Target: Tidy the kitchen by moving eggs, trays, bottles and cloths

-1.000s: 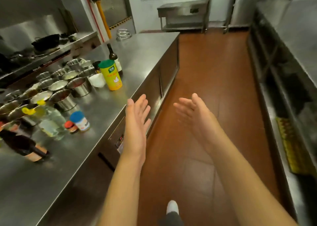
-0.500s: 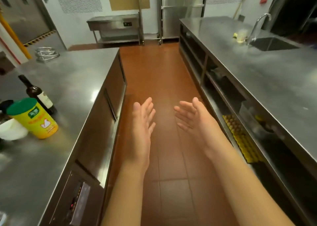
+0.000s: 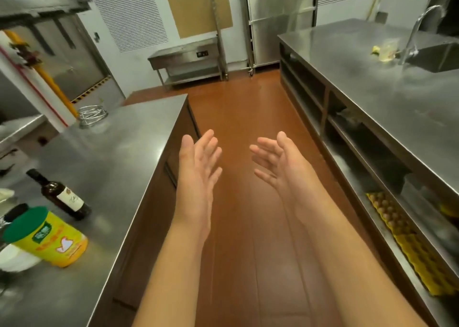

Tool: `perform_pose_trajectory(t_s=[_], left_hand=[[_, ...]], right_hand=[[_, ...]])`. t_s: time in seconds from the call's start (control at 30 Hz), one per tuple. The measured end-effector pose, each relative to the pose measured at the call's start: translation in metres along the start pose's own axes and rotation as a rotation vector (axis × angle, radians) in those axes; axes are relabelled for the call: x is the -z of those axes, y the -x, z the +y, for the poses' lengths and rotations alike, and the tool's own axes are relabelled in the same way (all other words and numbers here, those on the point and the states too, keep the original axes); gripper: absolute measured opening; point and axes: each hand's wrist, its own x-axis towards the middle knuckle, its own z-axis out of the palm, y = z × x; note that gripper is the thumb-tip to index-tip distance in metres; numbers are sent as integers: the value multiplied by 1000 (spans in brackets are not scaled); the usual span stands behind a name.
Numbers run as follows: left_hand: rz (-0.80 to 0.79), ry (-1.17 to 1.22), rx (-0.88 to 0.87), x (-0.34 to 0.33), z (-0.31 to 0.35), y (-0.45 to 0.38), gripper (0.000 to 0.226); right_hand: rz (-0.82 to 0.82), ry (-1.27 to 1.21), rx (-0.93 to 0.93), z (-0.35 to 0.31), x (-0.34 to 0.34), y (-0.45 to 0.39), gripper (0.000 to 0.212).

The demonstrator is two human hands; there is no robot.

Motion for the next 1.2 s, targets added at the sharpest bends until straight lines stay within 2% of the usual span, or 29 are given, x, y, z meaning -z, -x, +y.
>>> perform_pose_trajectory(t_s=[0.13,0.37,0.6,0.7,0.8,1.0,1.2], left_hand=[[28,20,-35,-30,-3,-49,63],[-19,25,40,-76,-32,-119,63],[-155,32,103,-112,-69,-214,62],[-237,50,119,-124,-83,-263,62],[-326,48,112,-128,-90,-319,64],[-394,86,118,-121,-93,-431,66],[-445,105,118,-101,-100,-500,75]], right_hand=[[-65,2,25,-17,19,-56,52],[3,14,1,-22,58,-128,53],[176,10,-14,-21,103,-199,51],[266,88,28,-28,114,-233,54],[352,107,33,-38,115,-272,53],[474,91,34,-47,99,-349,52],[502,149,16,-35,68,-417,51]])
